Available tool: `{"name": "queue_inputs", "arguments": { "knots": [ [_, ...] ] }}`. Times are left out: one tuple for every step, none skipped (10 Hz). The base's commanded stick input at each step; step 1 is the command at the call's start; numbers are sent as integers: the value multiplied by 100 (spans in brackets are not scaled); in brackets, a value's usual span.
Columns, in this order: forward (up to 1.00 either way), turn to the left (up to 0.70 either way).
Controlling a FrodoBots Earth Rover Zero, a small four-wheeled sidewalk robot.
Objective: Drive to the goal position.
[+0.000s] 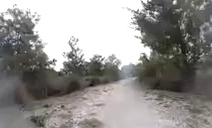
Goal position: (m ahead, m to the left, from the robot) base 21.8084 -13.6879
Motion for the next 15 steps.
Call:
{"name": "queue_inputs", "arguments": {
  "knots": [
    [60,0],
    [60,0],
    [60,0],
    [60,0],
    [60,0],
    [60,0],
    [60,0],
    [60,0],
    [60,6],
    [60,14],
    [60,8],
    [60,0],
    [60,0],
    [60,0],
    [60,0]
  ]
}}
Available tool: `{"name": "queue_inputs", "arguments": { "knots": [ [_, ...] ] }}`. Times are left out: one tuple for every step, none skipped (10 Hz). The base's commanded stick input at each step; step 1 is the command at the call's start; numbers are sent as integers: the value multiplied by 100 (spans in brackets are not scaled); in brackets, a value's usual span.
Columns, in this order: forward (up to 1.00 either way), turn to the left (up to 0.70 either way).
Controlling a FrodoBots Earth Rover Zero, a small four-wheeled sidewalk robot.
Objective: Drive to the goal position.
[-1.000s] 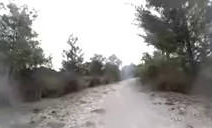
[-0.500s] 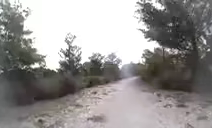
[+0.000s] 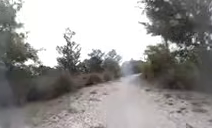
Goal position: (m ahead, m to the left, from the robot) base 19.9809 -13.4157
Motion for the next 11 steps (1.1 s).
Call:
{"name": "queue_inputs", "arguments": {
  "knots": [
    [60,0],
    [60,0],
    [60,0],
    [60,0],
    [60,0],
    [60,0],
    [60,0],
    [60,0],
    [60,0],
    [60,0],
    [60,0]
  ]
}}
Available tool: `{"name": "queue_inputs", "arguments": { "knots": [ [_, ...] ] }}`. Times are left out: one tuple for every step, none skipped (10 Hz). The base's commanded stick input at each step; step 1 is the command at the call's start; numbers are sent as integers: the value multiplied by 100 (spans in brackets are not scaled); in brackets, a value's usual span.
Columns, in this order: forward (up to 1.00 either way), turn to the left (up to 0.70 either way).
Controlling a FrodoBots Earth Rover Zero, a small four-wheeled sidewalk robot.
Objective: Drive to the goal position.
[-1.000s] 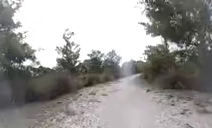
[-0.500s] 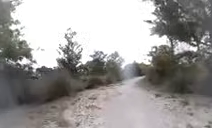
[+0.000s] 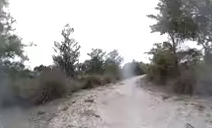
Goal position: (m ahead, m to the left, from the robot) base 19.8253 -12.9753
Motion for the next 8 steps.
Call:
{"name": "queue_inputs", "arguments": {
  "knots": [
    [60,0],
    [60,-1],
    [60,-13],
    [60,-15],
    [60,-15],
    [60,-5],
    [60,0],
    [60,0]
  ]
}}
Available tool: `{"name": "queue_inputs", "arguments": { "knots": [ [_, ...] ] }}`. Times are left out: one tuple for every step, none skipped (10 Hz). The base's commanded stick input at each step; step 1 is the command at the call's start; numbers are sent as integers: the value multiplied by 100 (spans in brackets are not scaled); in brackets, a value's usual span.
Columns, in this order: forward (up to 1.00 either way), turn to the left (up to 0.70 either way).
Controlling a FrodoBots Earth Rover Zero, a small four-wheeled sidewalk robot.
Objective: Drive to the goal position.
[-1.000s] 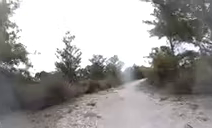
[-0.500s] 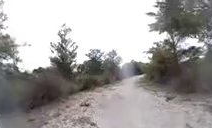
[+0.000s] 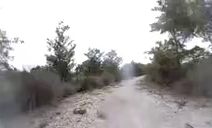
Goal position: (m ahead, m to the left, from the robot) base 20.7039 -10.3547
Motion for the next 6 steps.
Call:
{"name": "queue_inputs", "arguments": {
  "knots": [
    [60,-8],
    [60,-14],
    [60,-15],
    [60,-14],
    [60,-9],
    [60,0]
  ]
}}
